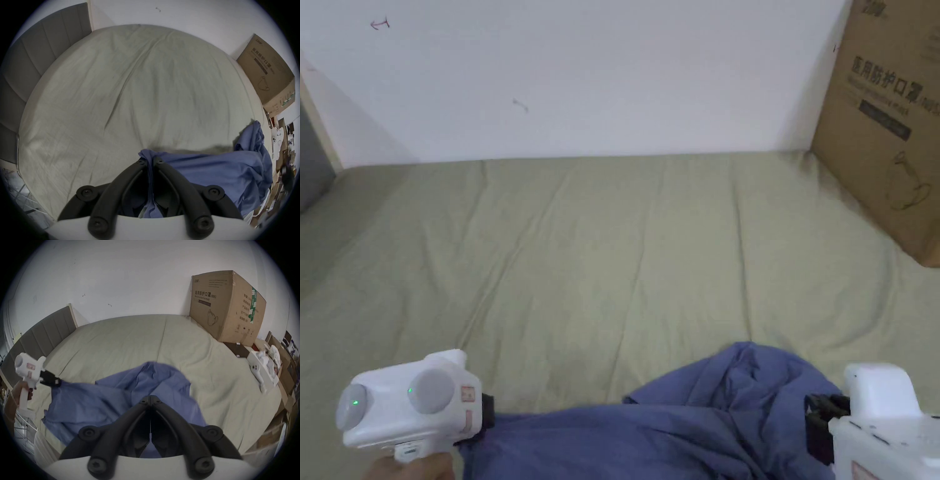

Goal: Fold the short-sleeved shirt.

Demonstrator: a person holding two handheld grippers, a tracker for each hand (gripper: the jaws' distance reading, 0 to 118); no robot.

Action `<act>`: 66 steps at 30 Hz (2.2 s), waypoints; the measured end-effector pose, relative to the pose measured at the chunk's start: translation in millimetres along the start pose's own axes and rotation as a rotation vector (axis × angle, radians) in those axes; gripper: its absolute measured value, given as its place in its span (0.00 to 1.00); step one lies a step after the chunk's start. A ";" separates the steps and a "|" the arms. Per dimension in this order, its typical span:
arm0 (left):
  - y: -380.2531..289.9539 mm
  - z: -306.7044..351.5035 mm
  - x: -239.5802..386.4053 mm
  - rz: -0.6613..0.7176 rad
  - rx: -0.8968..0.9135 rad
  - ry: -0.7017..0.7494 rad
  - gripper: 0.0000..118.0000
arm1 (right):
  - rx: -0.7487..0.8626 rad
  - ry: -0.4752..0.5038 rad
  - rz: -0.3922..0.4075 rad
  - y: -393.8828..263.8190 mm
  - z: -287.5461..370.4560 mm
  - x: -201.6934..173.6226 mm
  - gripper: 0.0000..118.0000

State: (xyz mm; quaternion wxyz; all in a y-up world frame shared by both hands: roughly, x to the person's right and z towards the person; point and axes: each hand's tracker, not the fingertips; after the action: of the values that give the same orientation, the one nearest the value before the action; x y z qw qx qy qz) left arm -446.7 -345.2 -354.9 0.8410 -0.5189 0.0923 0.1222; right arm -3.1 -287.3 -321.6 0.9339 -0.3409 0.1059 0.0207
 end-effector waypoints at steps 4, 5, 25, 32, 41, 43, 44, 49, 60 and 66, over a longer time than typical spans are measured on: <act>0.0 30.8 0.3 -0.034 0.075 -0.058 0.04 | -0.029 0.076 0.097 52.6 -50.1 16.7 0.75; 0.1 37.7 0.3 -0.037 0.094 -0.071 0.04 | -0.057 0.065 0.124 64.8 -71.7 18.4 0.85; 11.6 73.1 -3.3 -0.042 0.164 -0.090 0.04 | -0.410 0.059 0.186 96.9 -212.2 25.9 0.05; 31.9 144.1 -9.9 -0.116 0.334 0.028 0.04 | -0.170 0.032 0.062 178.8 -92.8 87.1 0.05; 48.5 238.2 -13.4 -0.097 0.497 -0.040 0.04 | 0.044 0.023 -0.036 232.3 80.3 129.1 0.05; 54.3 253.1 -8.6 -0.104 0.533 -0.036 0.04 | 0.061 0.024 -0.038 237.4 97.6 128.0 0.05; 57.3 259.6 -4.4 -0.103 0.554 -0.023 0.04 | 0.066 0.028 -0.047 239.9 103.6 127.4 0.05; 90.6 286.9 6.1 -0.142 0.613 0.032 0.04 | 0.111 0.060 -0.116 265.0 116.4 121.9 0.05; 223.2 327.7 -0.2 -0.062 0.750 0.086 0.04 | 0.249 0.096 -0.189 404.7 110.3 93.7 0.05; 298.7 342.1 0.2 -0.038 0.843 0.118 0.04 | 0.329 0.086 -0.220 477.4 108.5 66.8 0.05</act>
State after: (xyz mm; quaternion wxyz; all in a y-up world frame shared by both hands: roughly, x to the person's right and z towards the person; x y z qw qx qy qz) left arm -526.8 90.0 -457.0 0.9749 -0.1373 0.1727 0.0281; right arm 29.1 146.1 -556.8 0.9682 -0.1940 0.1098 -0.1136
